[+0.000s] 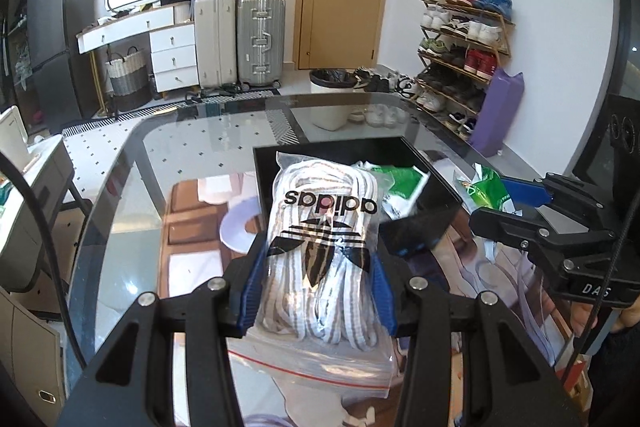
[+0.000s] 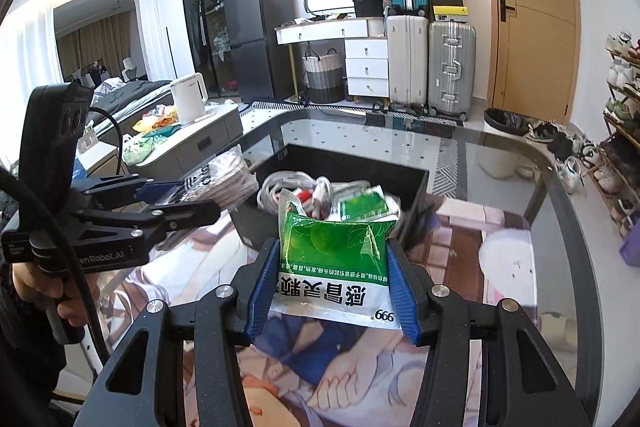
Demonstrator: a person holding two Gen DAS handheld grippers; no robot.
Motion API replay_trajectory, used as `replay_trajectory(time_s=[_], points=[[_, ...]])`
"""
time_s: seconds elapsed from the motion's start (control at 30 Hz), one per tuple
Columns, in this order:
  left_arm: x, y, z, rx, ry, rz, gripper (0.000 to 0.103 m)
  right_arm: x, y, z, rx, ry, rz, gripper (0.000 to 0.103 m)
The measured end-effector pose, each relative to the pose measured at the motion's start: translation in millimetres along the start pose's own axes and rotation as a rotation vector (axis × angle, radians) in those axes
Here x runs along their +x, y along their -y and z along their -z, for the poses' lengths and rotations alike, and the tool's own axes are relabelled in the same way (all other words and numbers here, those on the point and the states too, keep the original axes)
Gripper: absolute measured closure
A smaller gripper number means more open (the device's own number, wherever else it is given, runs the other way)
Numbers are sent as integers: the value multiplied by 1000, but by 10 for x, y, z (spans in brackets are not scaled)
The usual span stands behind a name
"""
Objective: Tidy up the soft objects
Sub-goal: 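Carry the adidas bag over the box with the left gripper while the right gripper carries the green packet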
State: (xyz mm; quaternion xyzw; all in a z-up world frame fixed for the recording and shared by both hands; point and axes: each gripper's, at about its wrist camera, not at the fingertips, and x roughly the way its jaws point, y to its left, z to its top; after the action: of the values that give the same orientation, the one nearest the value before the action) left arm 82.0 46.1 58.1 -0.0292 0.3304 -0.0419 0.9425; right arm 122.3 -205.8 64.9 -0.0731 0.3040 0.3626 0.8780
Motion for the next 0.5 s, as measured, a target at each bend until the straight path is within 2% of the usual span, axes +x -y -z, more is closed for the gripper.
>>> replay_trajectory(time_s=[0.5], points=[[228, -68, -258, 1, 28, -51, 58, 130, 57, -282, -1, 22, -14, 51]])
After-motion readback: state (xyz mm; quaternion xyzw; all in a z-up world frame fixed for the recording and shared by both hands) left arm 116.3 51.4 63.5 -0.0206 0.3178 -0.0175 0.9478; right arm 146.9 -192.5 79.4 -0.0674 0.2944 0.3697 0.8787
